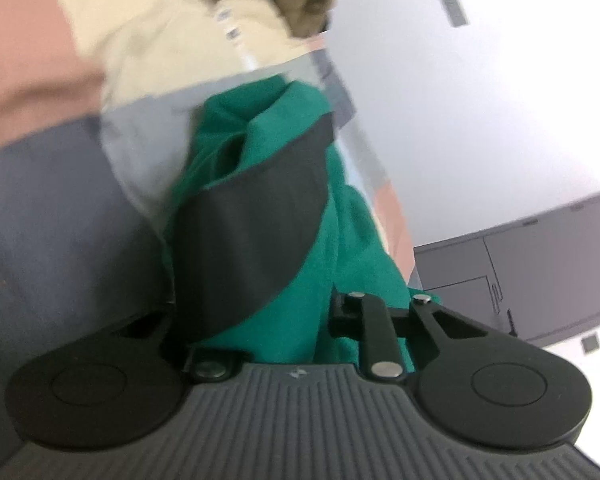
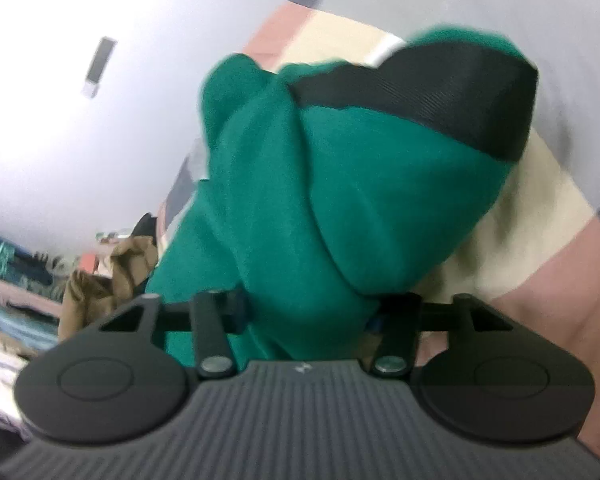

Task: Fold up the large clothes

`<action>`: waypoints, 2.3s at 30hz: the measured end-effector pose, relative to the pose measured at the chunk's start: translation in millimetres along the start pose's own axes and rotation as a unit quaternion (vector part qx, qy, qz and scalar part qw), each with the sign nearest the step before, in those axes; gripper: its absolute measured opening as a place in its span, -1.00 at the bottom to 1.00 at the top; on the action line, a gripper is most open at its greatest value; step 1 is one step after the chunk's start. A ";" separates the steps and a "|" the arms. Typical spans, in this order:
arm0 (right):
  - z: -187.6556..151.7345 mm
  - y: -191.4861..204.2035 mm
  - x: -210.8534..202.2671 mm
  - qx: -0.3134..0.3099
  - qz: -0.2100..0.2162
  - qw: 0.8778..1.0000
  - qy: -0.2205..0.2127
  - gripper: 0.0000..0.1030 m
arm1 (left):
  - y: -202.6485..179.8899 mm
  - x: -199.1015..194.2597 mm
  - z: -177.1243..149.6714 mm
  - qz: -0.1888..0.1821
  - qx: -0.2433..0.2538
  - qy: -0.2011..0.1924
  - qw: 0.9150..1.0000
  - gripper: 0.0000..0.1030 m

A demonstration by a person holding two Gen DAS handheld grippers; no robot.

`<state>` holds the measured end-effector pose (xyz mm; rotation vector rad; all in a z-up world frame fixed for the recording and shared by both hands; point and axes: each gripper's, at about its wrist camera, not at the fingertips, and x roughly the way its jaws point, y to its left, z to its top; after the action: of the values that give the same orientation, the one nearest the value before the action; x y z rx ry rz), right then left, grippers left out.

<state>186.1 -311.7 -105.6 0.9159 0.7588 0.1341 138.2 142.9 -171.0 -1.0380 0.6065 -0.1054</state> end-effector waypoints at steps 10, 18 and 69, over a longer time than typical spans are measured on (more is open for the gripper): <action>2.9 18.2 -75.6 -0.062 0.050 0.996 -0.034 -0.25 | -34.3 -71.3 -11.2 -0.032 0.043 0.012 0.998 -0.56; -11.6 4.5 -112.1 -0.055 0.083 0.995 -0.023 -0.26 | -30.5 -113.9 -33.4 -0.010 0.081 0.046 0.996 -0.48; 75.1 85.9 63.7 -0.373 0.007 0.926 -0.053 0.32 | -81.4 15.8 72.3 0.016 0.311 -0.096 0.945 0.44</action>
<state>298.9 -282.3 -46.6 0.1974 0.5313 0.3551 204.8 151.1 -83.9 -0.4162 0.3713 -0.1545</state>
